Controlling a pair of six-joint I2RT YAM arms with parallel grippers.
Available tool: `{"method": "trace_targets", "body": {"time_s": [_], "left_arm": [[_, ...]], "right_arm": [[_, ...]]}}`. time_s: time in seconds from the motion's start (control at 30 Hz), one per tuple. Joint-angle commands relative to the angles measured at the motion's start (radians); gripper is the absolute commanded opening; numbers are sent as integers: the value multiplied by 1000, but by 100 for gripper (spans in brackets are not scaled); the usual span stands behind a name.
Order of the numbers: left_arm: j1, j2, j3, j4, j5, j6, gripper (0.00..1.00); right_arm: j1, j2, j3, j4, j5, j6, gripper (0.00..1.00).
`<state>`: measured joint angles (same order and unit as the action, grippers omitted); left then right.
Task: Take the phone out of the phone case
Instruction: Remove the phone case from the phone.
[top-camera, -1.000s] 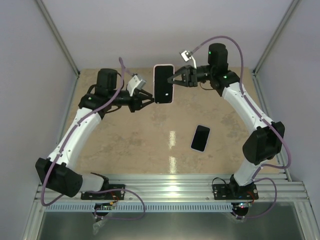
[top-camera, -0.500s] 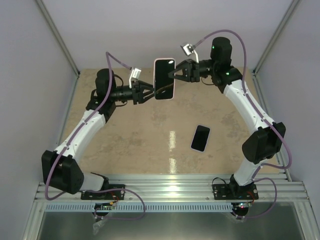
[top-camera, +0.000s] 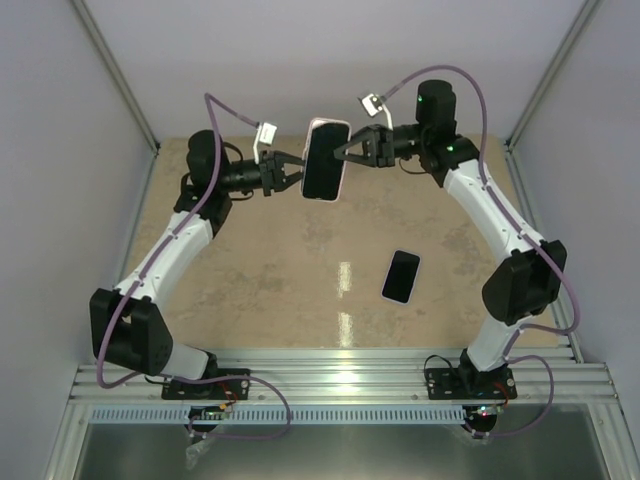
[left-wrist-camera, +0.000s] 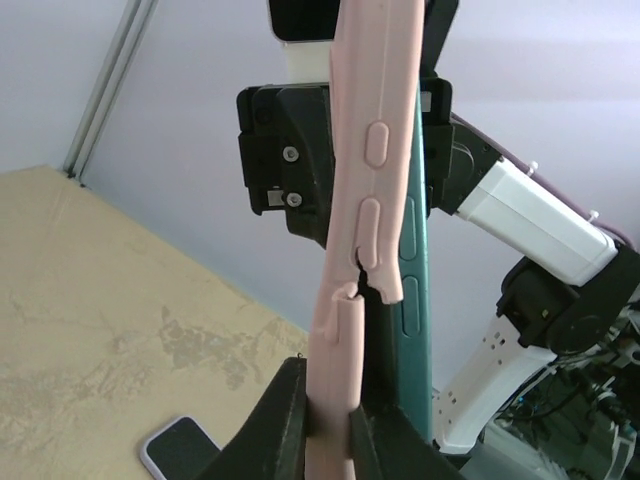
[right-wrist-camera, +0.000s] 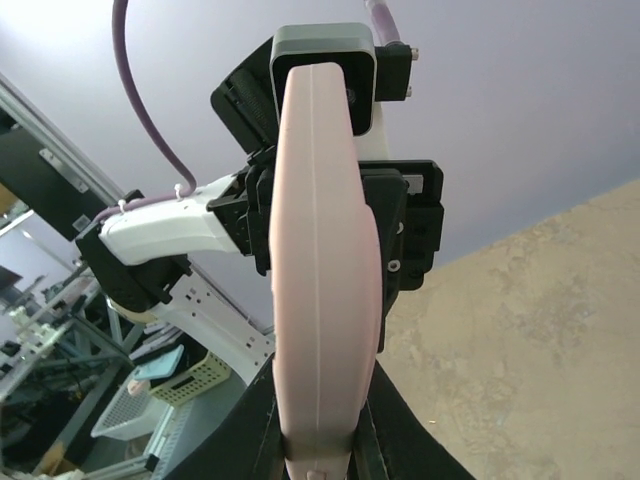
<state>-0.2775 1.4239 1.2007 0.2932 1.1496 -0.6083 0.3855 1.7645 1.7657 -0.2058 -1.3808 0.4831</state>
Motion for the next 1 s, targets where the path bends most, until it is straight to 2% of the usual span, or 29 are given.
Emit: {"method": "trace_targets", "body": {"time_s": [0.0,0.07,0.23,0.4,0.47,0.53,0.7,0.8,0.97], "left_arm": [[-5,-4,-13,104,-163,-100,3],[-4,4,-47,74,-182,-101,0],[-2,52,-120,65,-158,-134,0],[8,64,-193,191,-139,-214,0],[13,76,-214,223,-137,-236,0],[15,86,-234,245,-140,-239,0],[33,94,-219,51,-224,-99,0],[34,101,-183,-122,-324,14,0],[34,141,-154,-233,-437,52,0]], "right_arm": [[76,72,-49,-73,-103,14,1],[60,102,-67,-57,-87,38,3],[52,154,-74,-63,-67,39,19],[49,180,-104,-106,-51,2,49],[47,192,-118,-117,-50,-9,52],[42,199,-126,-123,-37,-29,60],[14,193,-140,-140,41,-46,80],[4,168,-148,-158,183,-51,91],[6,168,-146,-209,389,-84,90]]}}
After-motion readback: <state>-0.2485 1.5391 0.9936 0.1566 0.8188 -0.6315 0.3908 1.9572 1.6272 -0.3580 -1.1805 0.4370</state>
